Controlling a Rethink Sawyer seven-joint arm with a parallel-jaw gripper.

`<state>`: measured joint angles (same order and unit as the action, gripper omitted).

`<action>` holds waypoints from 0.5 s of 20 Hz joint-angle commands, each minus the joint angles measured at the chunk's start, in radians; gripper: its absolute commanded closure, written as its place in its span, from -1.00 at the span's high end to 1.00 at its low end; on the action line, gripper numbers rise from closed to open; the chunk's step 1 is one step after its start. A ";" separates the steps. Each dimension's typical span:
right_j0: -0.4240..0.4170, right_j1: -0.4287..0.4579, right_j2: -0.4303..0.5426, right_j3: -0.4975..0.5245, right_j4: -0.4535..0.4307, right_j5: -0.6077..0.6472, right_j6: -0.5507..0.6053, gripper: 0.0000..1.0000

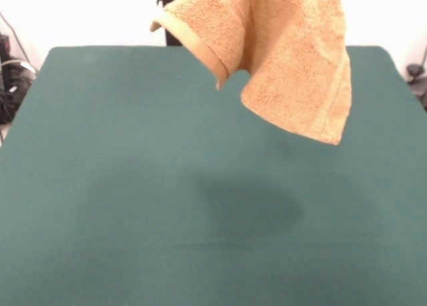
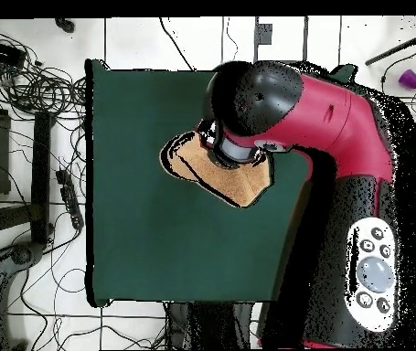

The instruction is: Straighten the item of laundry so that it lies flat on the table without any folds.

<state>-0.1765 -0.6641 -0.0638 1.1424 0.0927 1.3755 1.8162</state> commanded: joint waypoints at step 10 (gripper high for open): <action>-0.052 0.020 0.139 -0.029 -0.071 0.144 -0.069 -1.00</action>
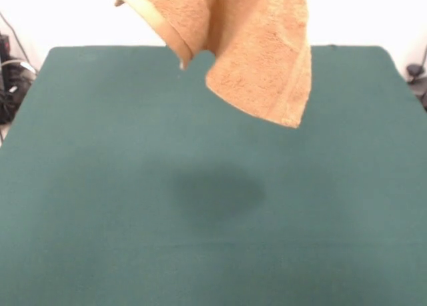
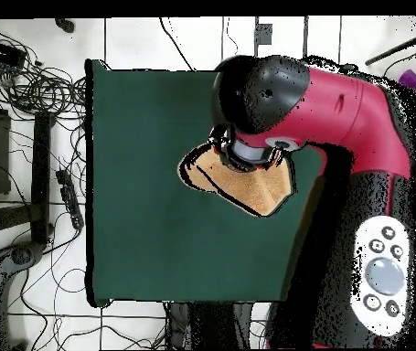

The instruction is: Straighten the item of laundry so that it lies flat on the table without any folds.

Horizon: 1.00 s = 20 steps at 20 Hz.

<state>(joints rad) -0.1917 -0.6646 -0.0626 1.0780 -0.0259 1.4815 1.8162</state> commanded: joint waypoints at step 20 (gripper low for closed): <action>-0.007 -0.032 0.107 0.100 -0.009 -0.193 -0.055 -1.00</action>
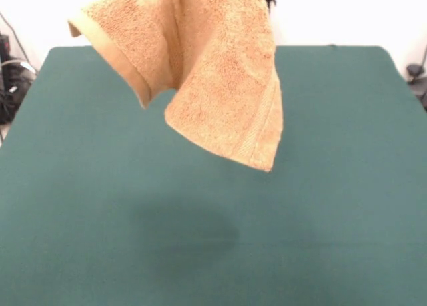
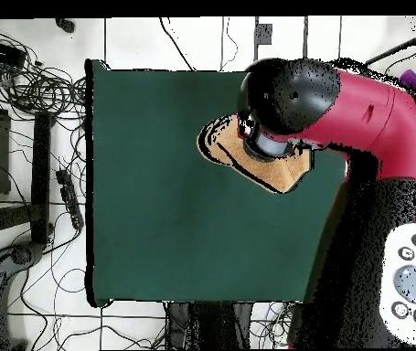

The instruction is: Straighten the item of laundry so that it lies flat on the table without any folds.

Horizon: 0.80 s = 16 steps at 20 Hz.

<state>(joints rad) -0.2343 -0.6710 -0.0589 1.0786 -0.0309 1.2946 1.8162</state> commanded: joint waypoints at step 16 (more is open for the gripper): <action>0.013 0.150 0.113 -0.188 -0.037 0.077 -0.018 -1.00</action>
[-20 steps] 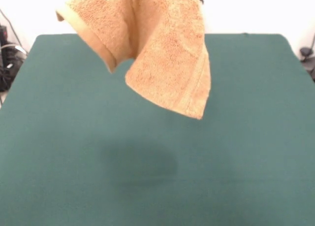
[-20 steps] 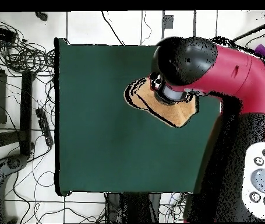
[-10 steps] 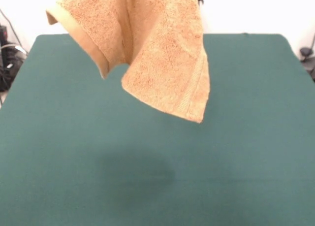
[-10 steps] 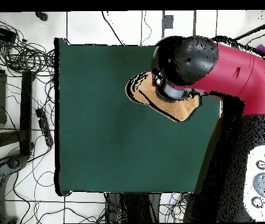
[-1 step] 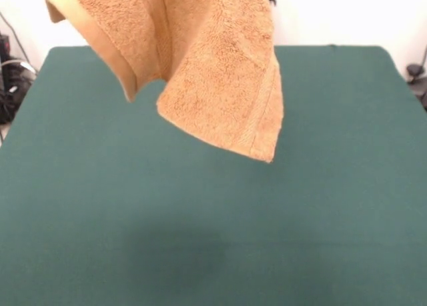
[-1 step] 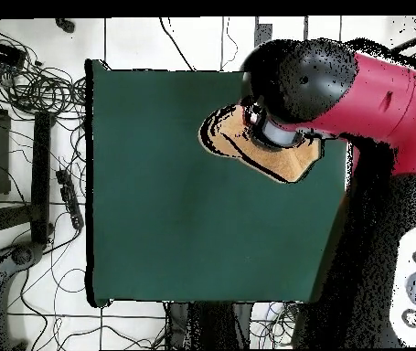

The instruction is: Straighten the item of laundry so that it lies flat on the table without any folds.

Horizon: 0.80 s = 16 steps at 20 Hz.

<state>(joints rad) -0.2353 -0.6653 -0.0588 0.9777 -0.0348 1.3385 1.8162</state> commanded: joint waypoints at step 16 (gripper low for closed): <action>0.045 0.166 0.085 -0.087 -0.018 0.084 0.007 -1.00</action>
<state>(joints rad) -0.2321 -0.5322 -0.0585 0.8601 -0.0446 1.3384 1.8162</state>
